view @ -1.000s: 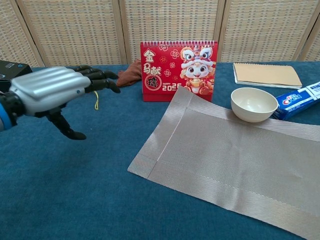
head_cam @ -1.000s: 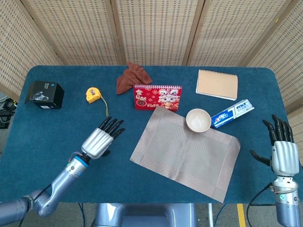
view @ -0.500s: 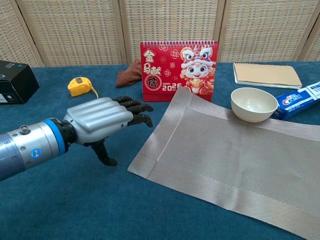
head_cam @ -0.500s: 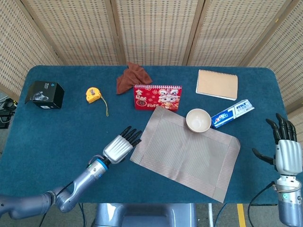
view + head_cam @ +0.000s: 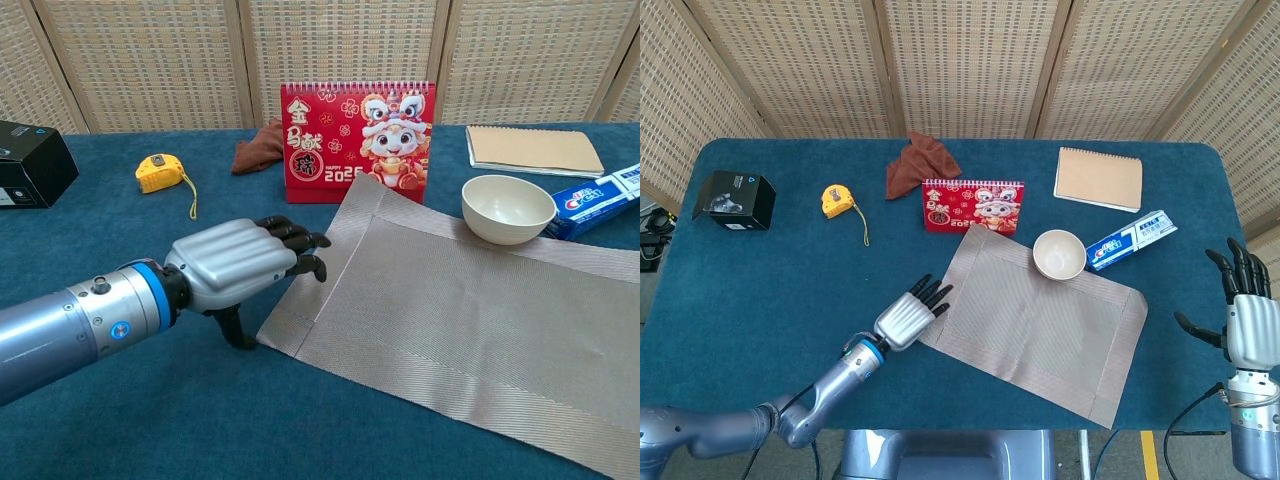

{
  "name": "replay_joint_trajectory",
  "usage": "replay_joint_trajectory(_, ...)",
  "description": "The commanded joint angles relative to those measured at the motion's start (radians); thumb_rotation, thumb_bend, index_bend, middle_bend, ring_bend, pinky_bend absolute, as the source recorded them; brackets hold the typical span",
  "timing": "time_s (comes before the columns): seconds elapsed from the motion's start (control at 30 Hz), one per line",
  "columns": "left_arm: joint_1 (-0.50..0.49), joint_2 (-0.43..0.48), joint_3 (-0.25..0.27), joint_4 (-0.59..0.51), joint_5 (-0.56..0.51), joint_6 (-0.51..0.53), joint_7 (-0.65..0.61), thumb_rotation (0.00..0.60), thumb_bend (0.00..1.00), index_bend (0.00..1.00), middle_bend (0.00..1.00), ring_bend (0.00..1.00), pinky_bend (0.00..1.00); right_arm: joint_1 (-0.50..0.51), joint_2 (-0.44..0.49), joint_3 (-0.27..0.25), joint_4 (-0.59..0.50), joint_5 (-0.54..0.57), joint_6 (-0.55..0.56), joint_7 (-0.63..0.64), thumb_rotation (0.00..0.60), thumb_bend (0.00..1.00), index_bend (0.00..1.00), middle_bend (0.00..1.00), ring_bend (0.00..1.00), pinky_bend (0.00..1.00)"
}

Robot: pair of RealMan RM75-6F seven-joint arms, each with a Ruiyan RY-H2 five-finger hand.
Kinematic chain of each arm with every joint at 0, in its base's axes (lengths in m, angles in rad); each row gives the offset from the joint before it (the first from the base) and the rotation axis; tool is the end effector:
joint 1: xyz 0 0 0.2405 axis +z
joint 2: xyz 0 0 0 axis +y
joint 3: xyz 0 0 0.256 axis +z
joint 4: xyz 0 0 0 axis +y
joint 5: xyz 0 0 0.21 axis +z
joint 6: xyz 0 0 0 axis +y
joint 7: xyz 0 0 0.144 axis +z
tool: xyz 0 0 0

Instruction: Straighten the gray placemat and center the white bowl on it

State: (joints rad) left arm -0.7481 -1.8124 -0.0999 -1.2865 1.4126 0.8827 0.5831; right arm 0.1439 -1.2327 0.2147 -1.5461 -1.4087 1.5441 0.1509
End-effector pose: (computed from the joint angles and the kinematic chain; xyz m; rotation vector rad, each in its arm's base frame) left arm -0.1130 0.2927 -0.1092 -2.2389 -0.4671 -0.8380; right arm -0.2977 -0.2293 0.1669 1.1320 -0.8957 1.2046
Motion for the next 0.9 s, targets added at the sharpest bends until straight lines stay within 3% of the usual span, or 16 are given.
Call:
replay_joint_trajectory(0.03, -0.005, -0.022, 0.0, 0.019, 0.001, 0.014, -0.003, 0.6, 0.31, 0.24, 0.0, 0.0, 0.0, 0.0, 0.001, 0.001, -0.001, 0.001, -0.001, 0.001, 0.6, 0.17, 0.19, 0.0, 0.0, 0.0)
replay_joint_trajectory(0.2, -0.006, -0.056, 0.006, 0.049, 0.019, 0.052, -0.016, 0.6, 0.42, 0.28, 0.0, 0.0, 0.0, 0.0, 0.004, 0.001, -0.005, 0.003, -0.006, 0.005, 0.6, 0.17, 0.19, 0.0, 0.0, 0.0)
replay_joint_trajectory(0.37, -0.002, -0.07, 0.009, 0.065, 0.029, 0.079, -0.03, 0.6, 0.43, 0.38, 0.0, 0.0, 0.0, 0.0, 0.005, -0.001, -0.008, 0.001, -0.01, 0.007, 0.6, 0.17, 0.19, 0.0, 0.0, 0.0)
replay_joint_trajectory(0.57, 0.009, -0.085, 0.018, 0.091, 0.044, 0.116, -0.054, 0.6, 0.44, 0.6, 0.0, 0.0, 0.0, 0.0, 0.005, -0.005, -0.013, -0.003, -0.012, 0.006, 0.6, 0.17, 0.19, 0.0, 0.0, 0.0)
replay_joint_trajectory(0.9, 0.024, -0.081, 0.03, 0.094, 0.052, 0.143, -0.07, 0.6, 0.44, 0.68, 0.0, 0.0, 0.0, 0.0, 0.004, -0.008, -0.017, -0.004, -0.016, 0.001, 0.6, 0.17, 0.19, 0.0, 0.0, 0.0)
